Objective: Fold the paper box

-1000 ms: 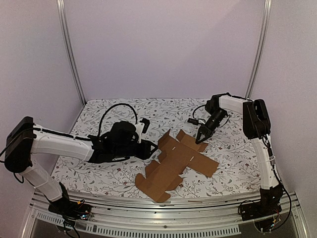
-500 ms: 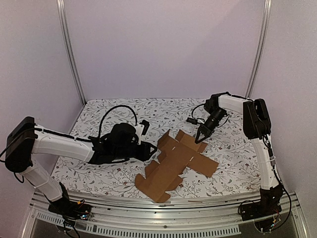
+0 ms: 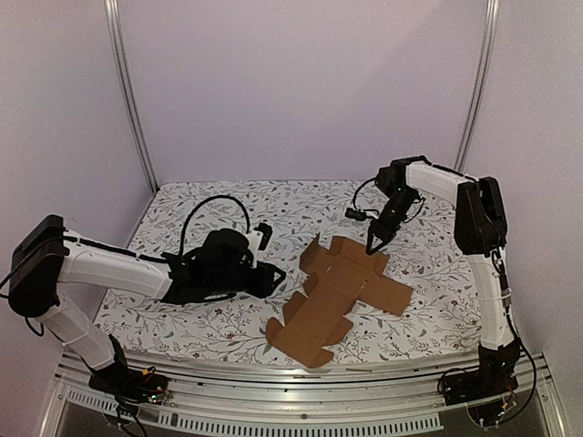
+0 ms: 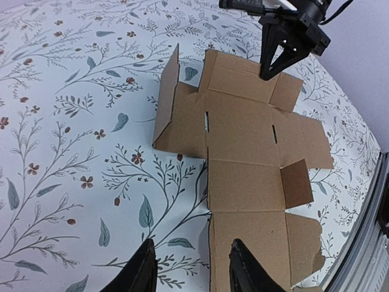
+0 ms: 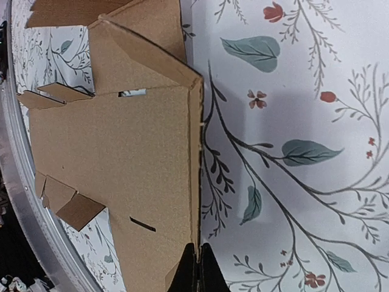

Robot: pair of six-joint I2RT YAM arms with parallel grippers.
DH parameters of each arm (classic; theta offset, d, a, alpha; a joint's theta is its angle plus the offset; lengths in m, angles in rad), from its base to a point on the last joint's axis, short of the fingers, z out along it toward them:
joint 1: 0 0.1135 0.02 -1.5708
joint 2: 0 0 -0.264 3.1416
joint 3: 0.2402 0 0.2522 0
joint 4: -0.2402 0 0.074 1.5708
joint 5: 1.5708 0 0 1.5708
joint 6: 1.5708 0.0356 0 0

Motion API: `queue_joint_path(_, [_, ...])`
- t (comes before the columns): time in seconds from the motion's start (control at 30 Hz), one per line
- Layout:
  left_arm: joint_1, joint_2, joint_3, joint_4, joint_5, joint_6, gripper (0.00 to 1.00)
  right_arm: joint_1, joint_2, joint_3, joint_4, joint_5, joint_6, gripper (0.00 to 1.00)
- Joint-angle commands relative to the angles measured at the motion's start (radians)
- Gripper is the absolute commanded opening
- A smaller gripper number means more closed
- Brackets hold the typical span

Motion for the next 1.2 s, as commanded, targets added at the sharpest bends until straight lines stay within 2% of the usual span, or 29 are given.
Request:
queue_joint_path(0.0, [-0.012, -0.032, -0.023, -0.007, -0.057, 0.028, 0.4, 0.048, -0.156, 0.056, -0.092, 0.32, 0.016, 0.0])
queue_joint_path(0.2, [0.044, -0.025, -0.031, 0.007, -0.084, 0.023, 0.41, 0.141, -0.211, 0.051, 0.054, 0.615, -0.054, 0.0])
queue_joint_path(0.43, [0.134, 0.037, -0.027, 0.104, -0.036, 0.034, 0.41, 0.238, -0.277, -0.139, 0.443, 0.864, -0.188, 0.0])
queue_joint_path(0.7, [0.202, 0.178, 0.034, 0.22, 0.029, 0.048, 0.41, 0.317, -0.392, -0.434, 0.99, 0.921, -0.402, 0.0])
queue_joint_path(0.97, [0.222, 0.212, 0.046, 0.276, 0.029, 0.042, 0.42, 0.359, -0.47, -0.557, 1.226, 0.911, -0.554, 0.0])
queue_joint_path(1.17, [0.241, 0.231, 0.052, 0.297, 0.0, 0.078, 0.42, 0.391, -0.507, -0.755, 1.474, 0.881, -0.588, 0.0])
